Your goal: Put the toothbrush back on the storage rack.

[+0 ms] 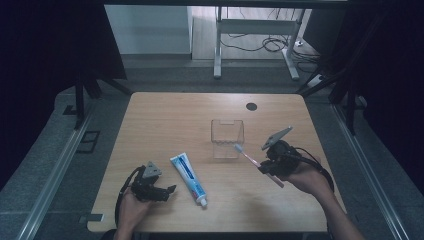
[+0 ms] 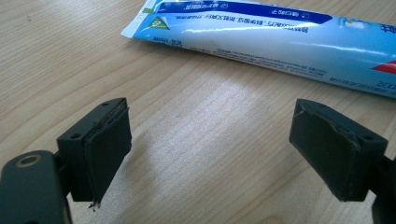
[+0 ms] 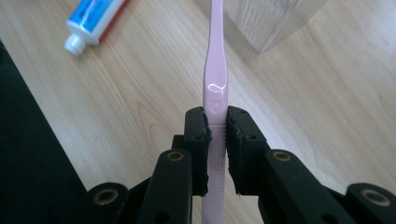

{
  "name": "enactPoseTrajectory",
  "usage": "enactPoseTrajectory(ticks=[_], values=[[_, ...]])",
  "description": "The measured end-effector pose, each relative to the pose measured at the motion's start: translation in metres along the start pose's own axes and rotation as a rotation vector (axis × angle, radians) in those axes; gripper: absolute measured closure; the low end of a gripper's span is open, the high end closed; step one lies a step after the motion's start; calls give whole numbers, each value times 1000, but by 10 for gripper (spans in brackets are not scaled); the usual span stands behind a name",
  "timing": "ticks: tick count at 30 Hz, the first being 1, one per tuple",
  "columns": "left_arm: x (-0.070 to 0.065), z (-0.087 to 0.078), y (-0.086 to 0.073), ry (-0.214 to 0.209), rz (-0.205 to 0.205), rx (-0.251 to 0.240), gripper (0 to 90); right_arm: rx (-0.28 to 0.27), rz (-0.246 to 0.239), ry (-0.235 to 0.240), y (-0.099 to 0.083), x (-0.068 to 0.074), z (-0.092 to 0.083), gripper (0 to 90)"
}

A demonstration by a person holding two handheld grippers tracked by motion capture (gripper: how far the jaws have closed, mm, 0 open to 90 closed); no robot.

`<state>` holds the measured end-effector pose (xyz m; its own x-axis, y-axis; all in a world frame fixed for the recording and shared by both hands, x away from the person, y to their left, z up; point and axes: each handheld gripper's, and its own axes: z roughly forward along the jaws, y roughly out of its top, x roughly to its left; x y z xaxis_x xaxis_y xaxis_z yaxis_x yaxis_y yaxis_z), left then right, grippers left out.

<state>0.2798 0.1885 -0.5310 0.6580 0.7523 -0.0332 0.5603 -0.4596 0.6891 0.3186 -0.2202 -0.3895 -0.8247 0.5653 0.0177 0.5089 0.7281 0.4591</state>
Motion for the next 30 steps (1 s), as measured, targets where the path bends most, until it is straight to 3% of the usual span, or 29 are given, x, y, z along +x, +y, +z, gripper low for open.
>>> enactPoseTrajectory(ticks=[18, 30], values=[[0, -2, 0, -5, -10, -20, 127, -96, 35, -24, 23, -15, 4, 793], [0, -2, 0, -7, -10, -19, 128, -167, 53, -18, 39, -18, 12, 793]])
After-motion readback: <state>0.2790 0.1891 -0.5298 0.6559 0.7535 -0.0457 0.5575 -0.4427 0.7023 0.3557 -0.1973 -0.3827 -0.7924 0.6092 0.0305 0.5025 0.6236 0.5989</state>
